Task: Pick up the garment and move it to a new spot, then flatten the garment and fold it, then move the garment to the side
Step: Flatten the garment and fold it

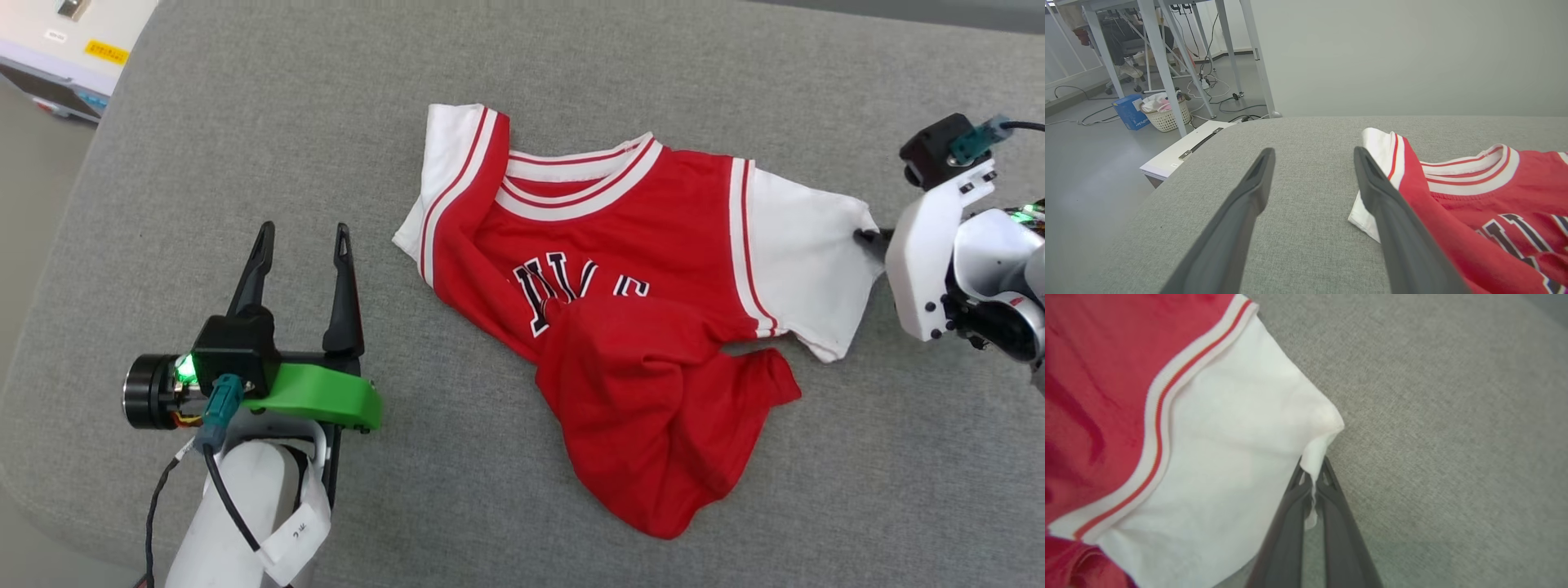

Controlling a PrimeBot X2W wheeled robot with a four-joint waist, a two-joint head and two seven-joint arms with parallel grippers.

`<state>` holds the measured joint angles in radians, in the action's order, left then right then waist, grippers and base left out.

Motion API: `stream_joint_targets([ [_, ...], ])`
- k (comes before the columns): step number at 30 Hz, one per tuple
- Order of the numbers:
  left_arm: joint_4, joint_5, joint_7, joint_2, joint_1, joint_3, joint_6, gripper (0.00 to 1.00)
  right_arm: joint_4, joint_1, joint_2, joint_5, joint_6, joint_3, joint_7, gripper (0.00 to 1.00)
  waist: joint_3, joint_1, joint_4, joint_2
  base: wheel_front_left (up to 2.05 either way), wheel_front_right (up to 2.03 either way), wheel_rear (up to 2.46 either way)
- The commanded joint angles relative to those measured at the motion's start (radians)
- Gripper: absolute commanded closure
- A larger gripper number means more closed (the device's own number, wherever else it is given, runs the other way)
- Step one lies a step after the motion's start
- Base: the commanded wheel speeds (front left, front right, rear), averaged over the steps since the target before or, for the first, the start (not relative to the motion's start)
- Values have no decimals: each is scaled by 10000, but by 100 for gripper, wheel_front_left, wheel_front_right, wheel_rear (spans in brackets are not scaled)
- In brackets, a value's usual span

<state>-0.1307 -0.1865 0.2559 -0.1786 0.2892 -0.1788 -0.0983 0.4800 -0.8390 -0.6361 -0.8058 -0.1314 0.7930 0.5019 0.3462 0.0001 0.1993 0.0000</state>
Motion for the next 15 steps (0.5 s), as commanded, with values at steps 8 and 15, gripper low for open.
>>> stream_joint_targets([
  [8,-203,420,59,235,-655,597,347,0,-1301,1051,-1538,-757,7,-745,-1288,100,-970,-1,-598,0,0,0,0],
  [15,-303,664,59,313,-1011,972,575,0,-1658,3275,-2545,-1373,7,-2358,-1505,100,-1280,-1,-955,0,0,0,0],
])
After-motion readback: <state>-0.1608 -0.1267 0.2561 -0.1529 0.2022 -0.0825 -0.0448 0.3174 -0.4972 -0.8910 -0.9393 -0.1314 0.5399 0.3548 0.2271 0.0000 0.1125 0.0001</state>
